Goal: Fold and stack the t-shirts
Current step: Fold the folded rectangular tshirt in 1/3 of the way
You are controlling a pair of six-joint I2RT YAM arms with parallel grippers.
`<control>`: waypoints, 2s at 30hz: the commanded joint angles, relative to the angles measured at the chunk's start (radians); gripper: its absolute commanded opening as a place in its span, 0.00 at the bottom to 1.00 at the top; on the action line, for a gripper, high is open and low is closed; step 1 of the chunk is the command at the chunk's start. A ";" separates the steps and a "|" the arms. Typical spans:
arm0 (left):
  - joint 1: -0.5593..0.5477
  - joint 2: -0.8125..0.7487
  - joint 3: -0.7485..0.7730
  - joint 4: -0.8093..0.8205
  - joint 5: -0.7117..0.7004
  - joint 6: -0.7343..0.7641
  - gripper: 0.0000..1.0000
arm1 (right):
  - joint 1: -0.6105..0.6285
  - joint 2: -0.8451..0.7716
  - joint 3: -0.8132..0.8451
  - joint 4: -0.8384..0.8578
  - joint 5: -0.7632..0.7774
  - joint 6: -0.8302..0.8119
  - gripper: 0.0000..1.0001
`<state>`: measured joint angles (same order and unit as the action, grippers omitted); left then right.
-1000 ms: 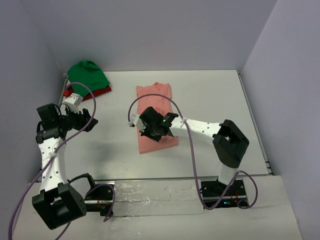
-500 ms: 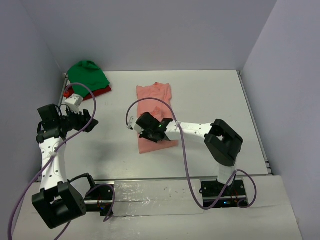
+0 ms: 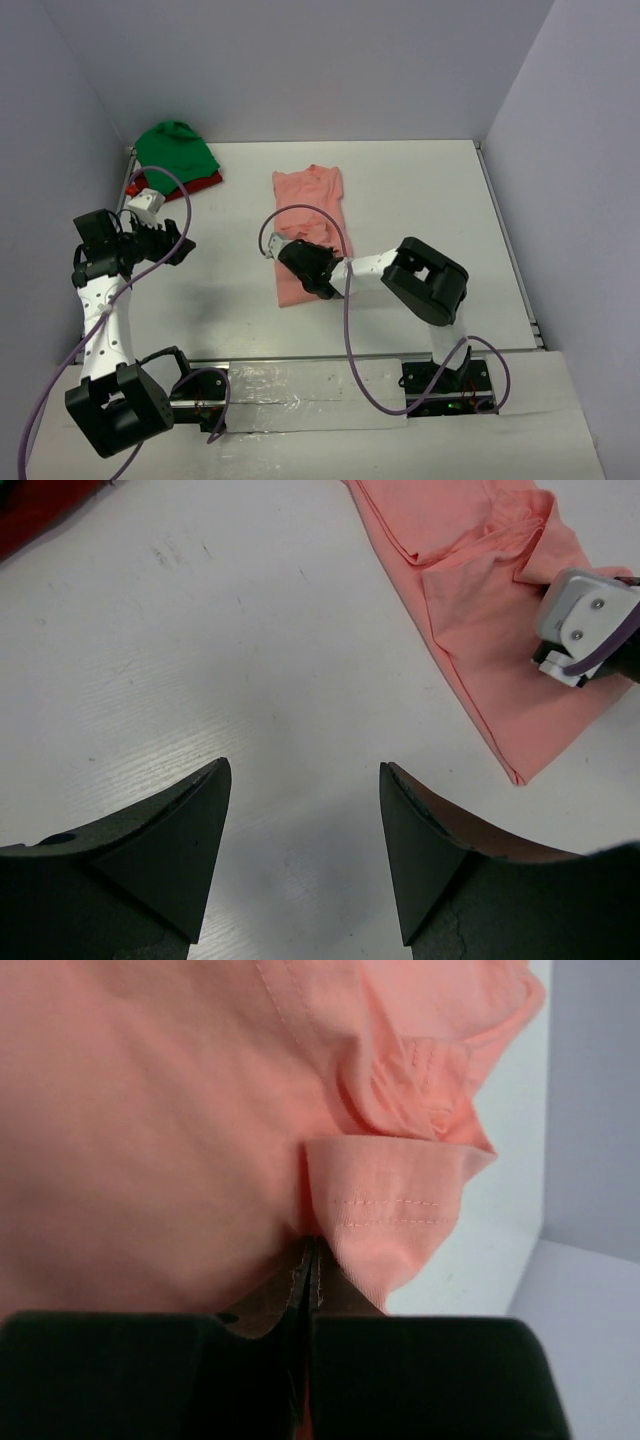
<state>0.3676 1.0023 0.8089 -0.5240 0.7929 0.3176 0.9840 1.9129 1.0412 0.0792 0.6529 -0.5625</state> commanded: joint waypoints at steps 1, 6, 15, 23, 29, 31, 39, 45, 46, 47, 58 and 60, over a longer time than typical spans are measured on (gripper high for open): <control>0.014 -0.021 0.003 0.015 0.045 0.012 0.70 | -0.004 0.046 -0.055 0.325 0.200 -0.178 0.00; 0.021 -0.022 0.004 0.004 0.057 0.020 0.70 | -0.036 0.103 -0.107 0.614 0.312 -0.327 0.00; 0.025 -0.014 0.003 -0.002 0.077 0.031 0.70 | -0.068 0.126 -0.150 1.044 0.379 -0.603 0.00; 0.033 -0.027 0.001 -0.008 0.081 0.037 0.70 | -0.107 0.109 -0.138 1.053 0.390 -0.603 0.00; 0.037 -0.031 0.007 -0.019 0.091 0.041 0.70 | -0.177 0.066 -0.087 0.602 0.343 -0.337 0.00; 0.039 -0.033 0.009 -0.024 0.094 0.043 0.70 | -0.241 0.034 0.034 0.139 0.259 -0.017 0.00; 0.042 -0.041 0.013 -0.036 0.111 0.049 0.70 | -0.338 -0.153 0.001 0.132 0.204 0.041 0.00; 0.045 -0.045 0.012 -0.036 0.115 0.051 0.70 | -0.337 -0.366 -0.047 0.271 0.185 -0.007 0.13; 0.047 -0.045 0.012 -0.037 0.118 0.052 0.70 | -0.335 -0.399 -0.041 0.176 0.078 0.010 0.16; 0.045 -0.048 0.010 -0.033 0.118 0.049 0.70 | -0.334 -0.461 -0.033 0.116 0.010 0.045 0.29; 0.051 -0.054 0.009 -0.024 0.111 0.043 0.70 | -0.202 -0.656 -0.136 -0.268 -0.421 -0.065 0.54; 0.050 -0.053 0.007 -0.022 0.111 0.044 0.70 | -0.151 -0.681 -0.246 -0.231 -0.385 -0.141 0.54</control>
<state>0.4088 0.9665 0.8089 -0.5514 0.8722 0.3508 0.7696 1.2621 0.9173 -0.1074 0.2859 -0.5873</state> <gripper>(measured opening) 0.698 0.540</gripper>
